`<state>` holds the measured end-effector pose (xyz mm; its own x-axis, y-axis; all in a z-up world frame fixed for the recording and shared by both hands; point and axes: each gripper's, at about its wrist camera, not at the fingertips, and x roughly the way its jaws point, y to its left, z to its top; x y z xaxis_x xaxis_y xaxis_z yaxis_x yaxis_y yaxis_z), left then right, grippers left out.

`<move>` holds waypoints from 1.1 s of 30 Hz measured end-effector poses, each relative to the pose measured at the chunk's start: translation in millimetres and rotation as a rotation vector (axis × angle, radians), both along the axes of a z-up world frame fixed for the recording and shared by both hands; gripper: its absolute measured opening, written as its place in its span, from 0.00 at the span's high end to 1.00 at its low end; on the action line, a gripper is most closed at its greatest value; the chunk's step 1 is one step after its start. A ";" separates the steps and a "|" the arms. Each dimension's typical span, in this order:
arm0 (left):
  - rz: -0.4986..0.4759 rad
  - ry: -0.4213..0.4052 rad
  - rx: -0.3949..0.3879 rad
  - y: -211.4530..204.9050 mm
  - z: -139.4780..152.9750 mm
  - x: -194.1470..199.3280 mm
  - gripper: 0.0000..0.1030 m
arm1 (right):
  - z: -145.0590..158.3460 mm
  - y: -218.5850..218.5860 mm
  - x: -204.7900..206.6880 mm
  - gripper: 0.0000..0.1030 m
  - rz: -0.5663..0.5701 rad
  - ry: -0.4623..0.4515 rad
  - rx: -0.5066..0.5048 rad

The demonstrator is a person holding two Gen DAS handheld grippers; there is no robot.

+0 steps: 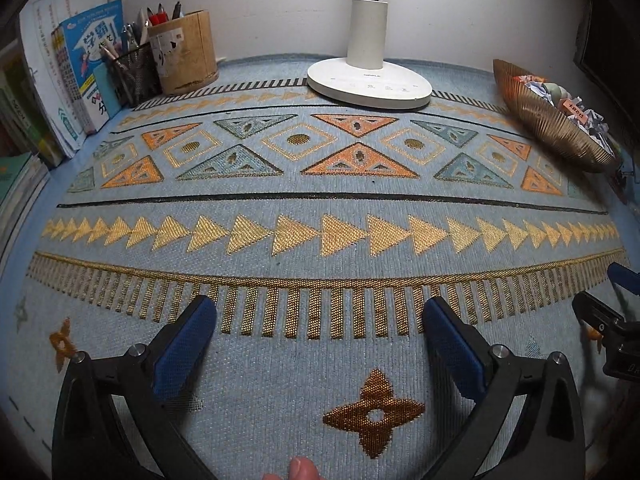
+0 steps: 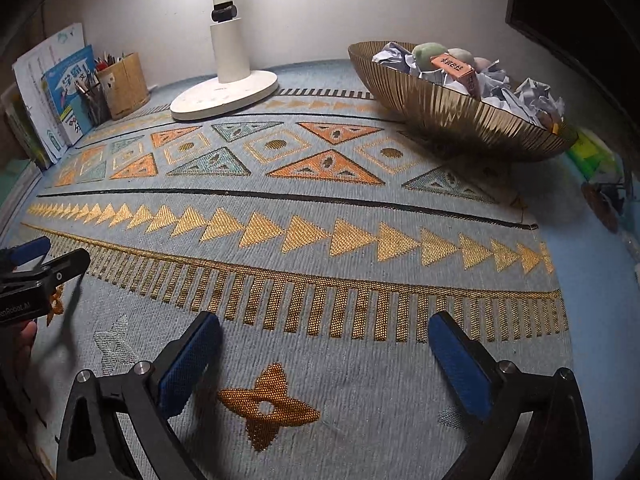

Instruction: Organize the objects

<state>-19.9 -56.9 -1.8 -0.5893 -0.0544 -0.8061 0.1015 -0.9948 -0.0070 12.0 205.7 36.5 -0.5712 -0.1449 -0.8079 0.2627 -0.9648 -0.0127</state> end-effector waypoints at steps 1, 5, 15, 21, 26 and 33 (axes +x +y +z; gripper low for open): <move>0.000 0.000 0.000 0.7 -2.0 0.2 0.00 | -0.1 0.0 0.0 0.00 0.000 0.000 0.000; 0.000 0.000 0.000 0.2 -0.3 0.0 0.00 | 0.1 0.4 -0.1 0.00 0.000 0.000 0.000; 0.000 -0.001 0.000 -0.2 0.5 -0.9 0.00 | 0.2 0.3 -0.3 0.00 0.000 -0.001 0.000; 0.000 -0.001 0.000 -0.2 0.5 -0.9 0.00 | 0.5 1.1 -0.2 0.00 0.000 -0.001 0.000; 0.000 -0.001 0.000 0.5 -1.9 -0.7 0.00 | 0.0 0.5 -0.5 0.00 0.000 -0.001 0.000; 0.001 -0.001 0.000 -0.7 1.2 -0.7 0.00 | -0.3 0.1 -0.9 0.00 0.001 -0.001 0.000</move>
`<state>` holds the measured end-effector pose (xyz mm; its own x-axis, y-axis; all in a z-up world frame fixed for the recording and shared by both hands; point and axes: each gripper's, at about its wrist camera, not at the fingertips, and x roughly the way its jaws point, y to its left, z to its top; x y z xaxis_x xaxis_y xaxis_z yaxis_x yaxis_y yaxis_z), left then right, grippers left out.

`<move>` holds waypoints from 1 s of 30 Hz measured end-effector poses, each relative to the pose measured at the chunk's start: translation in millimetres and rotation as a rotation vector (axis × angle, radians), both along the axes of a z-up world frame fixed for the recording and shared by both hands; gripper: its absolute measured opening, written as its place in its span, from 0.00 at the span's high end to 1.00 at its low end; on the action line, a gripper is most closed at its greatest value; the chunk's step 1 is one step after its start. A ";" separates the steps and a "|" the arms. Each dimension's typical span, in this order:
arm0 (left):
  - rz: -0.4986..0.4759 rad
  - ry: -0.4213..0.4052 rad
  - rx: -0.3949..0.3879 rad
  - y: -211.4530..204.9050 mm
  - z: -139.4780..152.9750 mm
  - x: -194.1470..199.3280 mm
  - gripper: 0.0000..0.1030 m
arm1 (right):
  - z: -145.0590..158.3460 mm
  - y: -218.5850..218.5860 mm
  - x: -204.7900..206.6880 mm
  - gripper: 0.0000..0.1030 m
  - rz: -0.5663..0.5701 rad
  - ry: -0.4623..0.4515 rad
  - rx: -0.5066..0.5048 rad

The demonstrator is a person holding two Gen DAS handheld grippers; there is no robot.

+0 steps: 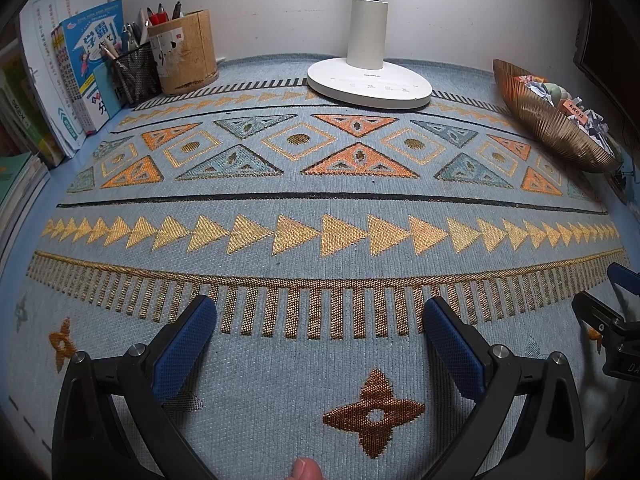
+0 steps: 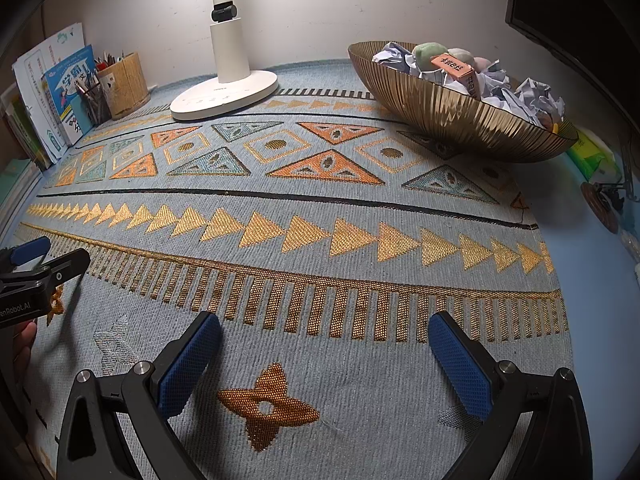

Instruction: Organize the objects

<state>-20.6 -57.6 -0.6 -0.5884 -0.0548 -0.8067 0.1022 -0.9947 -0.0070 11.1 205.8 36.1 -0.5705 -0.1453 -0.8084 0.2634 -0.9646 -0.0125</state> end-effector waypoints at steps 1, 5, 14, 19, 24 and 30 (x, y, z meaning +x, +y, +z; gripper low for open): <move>0.000 0.000 0.000 -0.1 0.1 0.0 0.00 | 0.4 1.1 0.2 0.00 0.000 0.000 0.000; 0.000 0.000 0.000 0.0 0.0 0.0 0.00 | 0.3 0.8 0.1 0.00 0.000 0.000 0.000; 0.000 0.000 -0.001 0.2 -0.5 -0.1 0.00 | 0.4 0.9 0.2 0.00 0.000 0.000 0.000; 0.001 0.000 -0.001 0.2 0.8 0.0 0.00 | 0.6 1.5 0.3 0.00 0.000 0.000 0.000; 0.001 0.000 -0.001 0.1 1.1 0.0 0.00 | 0.3 0.6 0.1 0.00 0.000 0.000 0.000; 0.001 0.000 0.000 0.4 -1.0 0.0 0.00 | 0.4 0.7 0.2 0.00 0.000 0.000 0.000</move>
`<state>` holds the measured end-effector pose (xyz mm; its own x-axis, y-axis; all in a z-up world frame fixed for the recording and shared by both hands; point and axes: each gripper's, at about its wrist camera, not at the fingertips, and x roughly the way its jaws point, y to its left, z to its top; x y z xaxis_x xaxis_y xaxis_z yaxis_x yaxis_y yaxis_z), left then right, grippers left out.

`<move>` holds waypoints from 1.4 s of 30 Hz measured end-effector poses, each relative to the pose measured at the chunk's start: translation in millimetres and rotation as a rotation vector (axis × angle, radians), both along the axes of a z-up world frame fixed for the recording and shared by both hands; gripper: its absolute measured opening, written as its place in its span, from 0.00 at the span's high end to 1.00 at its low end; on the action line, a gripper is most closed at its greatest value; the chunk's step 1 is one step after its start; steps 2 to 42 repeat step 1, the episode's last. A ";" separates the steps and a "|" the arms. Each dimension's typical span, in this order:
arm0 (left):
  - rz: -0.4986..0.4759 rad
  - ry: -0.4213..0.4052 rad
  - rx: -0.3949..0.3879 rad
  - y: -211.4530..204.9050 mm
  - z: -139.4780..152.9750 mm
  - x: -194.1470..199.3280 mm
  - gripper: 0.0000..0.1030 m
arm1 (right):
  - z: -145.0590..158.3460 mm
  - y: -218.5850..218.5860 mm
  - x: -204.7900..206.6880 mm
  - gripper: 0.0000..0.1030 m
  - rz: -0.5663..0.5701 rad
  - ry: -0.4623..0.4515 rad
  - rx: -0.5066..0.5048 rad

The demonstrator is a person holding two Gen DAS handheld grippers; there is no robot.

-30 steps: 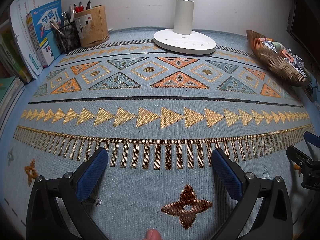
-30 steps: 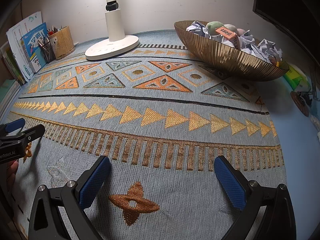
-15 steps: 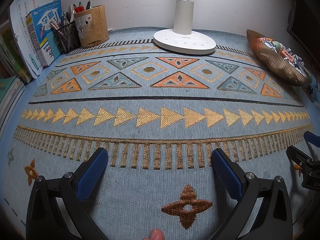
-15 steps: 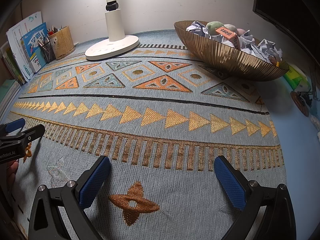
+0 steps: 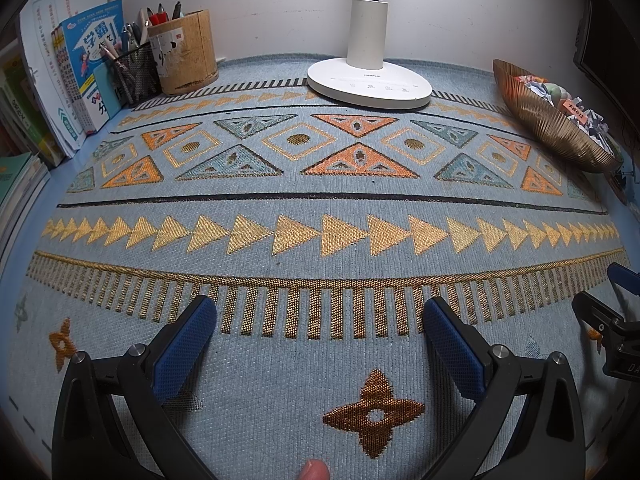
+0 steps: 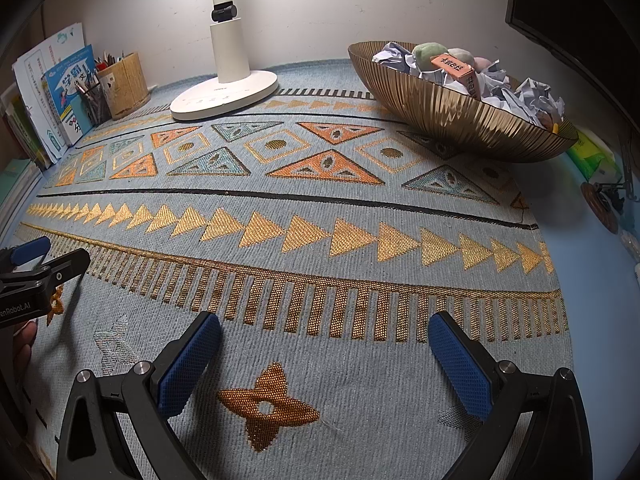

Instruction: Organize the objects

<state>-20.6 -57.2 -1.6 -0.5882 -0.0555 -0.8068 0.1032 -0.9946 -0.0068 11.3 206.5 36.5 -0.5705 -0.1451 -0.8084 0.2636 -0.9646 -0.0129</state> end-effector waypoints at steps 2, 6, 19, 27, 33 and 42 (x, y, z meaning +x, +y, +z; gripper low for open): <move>0.001 0.000 0.000 0.0 2.0 0.0 0.00 | 0.4 0.9 0.2 0.00 0.000 0.000 0.000; 0.001 0.000 0.000 0.0 2.0 0.0 0.00 | 0.4 0.9 0.2 0.00 0.000 0.000 0.000; 0.001 0.000 0.000 0.0 2.0 0.0 0.00 | 0.4 0.9 0.2 0.00 0.000 0.000 0.000; 0.001 0.000 0.000 0.0 2.0 0.0 0.00 | 0.4 0.9 0.2 0.00 0.000 0.000 0.000; 0.001 0.000 0.000 0.0 2.0 0.0 0.00 | 0.4 0.9 0.2 0.00 0.000 0.000 0.000; 0.001 0.000 0.000 0.0 2.0 0.0 0.00 | 0.4 0.9 0.2 0.00 0.000 0.000 0.000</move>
